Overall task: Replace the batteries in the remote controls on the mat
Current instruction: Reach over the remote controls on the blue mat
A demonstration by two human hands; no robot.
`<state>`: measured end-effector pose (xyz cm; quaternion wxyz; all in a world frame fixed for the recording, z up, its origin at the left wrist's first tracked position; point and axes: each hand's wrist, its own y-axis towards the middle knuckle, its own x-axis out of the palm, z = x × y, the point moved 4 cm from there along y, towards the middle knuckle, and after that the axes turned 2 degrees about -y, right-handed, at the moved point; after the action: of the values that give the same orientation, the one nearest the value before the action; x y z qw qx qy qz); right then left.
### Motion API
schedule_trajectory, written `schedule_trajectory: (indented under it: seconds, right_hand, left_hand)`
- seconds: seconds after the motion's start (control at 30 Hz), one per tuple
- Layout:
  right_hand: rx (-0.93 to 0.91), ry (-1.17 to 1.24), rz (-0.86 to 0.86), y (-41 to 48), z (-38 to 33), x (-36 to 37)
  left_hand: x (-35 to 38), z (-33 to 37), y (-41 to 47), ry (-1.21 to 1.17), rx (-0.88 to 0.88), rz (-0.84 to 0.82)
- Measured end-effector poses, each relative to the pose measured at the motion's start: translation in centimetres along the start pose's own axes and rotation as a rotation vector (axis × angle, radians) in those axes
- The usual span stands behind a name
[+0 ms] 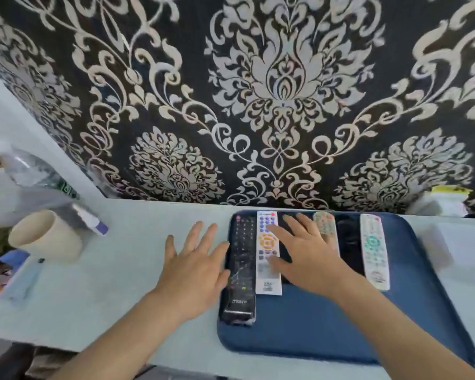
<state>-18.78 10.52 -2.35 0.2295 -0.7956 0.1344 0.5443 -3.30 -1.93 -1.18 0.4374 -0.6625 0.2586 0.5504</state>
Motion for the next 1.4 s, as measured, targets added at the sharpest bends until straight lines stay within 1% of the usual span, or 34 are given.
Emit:
schedule_trajectory:
  seconds: [0.07,0.13,0.17,0.23,0.3,0.33,0.4,0.47,0.5,0.6,0.67,0.73,0.8,0.87,0.93,1.0,1.07,1.1,1.13,1.17,1.23,1.27,1.33,1.4]
  right_hand:
    - [-0.024,0.006,-0.044,0.3,-0.2,0.9]
    - [-0.087,-0.003,0.023,0.5,-0.3,2.7]
    - [-0.119,0.025,0.094,0.8,-0.2,3.0]
    - [-0.133,0.067,0.255,0.0,0.6,3.7]
    - [-0.048,-0.021,0.359,-1.0,2.0,3.8]
    - [0.017,-0.075,0.38,-2.0,2.9,3.9]
    - [0.147,-0.106,0.354,-3.2,5.0,4.2]
    - [0.215,-0.075,0.313,-4.8,6.6,4.0]
    - [0.216,-0.062,0.299,-5.5,7.4,4.2]
    - [0.134,-0.034,0.293,-7.0,8.6,4.2]
    - [0.072,0.046,0.314,-7.2,8.6,3.5]
    - [0.038,0.124,0.335,-7.7,9.2,3.0]
    - [0.022,0.131,0.342,-7.9,9.4,3.3]
    - [0.051,0.099,0.353,-7.8,9.8,3.5]
    - [0.108,0.138,0.29,-7.6,10.6,3.4]
    - [0.125,0.12,0.194,-7.3,11.4,3.6]
    - [0.12,0.069,0.182,-6.7,12.0,3.8]
    - [0.117,0.065,0.212,-6.6,12.4,3.7]
    - [0.109,0.069,0.241,-6.4,12.5,3.4]
    - [0.104,0.078,0.256,-6.4,12.6,3.2]
    - [0.112,0.11,0.259,-6.3,12.6,2.7]
    - [0.119,0.125,0.247,-6.2,12.6,2.6]
    - [0.127,0.155,0.258,-6.1,12.6,2.6]
    - [0.183,0.265,0.355,-6.1,12.4,2.3]
  left_hand:
    - [0.3,0.4,1.0,0.007,-0.001,0.071]
    - [1.6,2.0,1.8,0.019,0.077,0.219]
    - [1.9,2.9,2.2,0.012,0.125,0.236]
    - [3.5,5.0,2.1,0.02,0.173,0.213]
    - [4.7,6.2,1.9,0.009,0.142,0.176]
    - [5.4,6.8,1.7,0.01,0.126,0.166]
    - [6.2,7.4,1.7,-0.014,0.101,0.194]
    - [6.4,7.8,1.3,-0.048,0.072,0.277]
    - [6.5,8.1,1.0,-0.072,0.049,0.312]
    - [6.2,9.5,0.5,-0.144,-0.04,0.371]
    - [5.8,9.8,0.9,-0.173,-0.077,0.351]
    - [5.5,11.0,1.3,-0.143,-0.063,0.284]
    - [5.7,11.9,1.6,-0.153,-0.045,0.234]
    - [6.1,13.0,2.3,-0.142,-0.023,0.215]
    - [6.1,13.4,2.8,-0.127,0.01,0.233]
    - [5.1,13.0,2.5,-0.182,0.064,0.313]
    - [3.8,11.3,1.5,-0.212,0.071,0.476]
    - [3.4,10.2,0.9,-0.186,0.032,0.565]
    - [3.0,8.7,0.5,-0.15,-0.044,0.63]
    - [3.0,7.4,0.2,-0.124,-0.135,0.644]
    - [3.4,5.4,0.0,-0.119,-0.291,0.552]
    - [3.7,5.2,0.1,-0.118,-0.324,0.485]
    - [4.5,5.7,0.2,-0.063,-0.32,0.413]
    - [4.7,5.7,0.0,-0.011,-0.313,0.418]
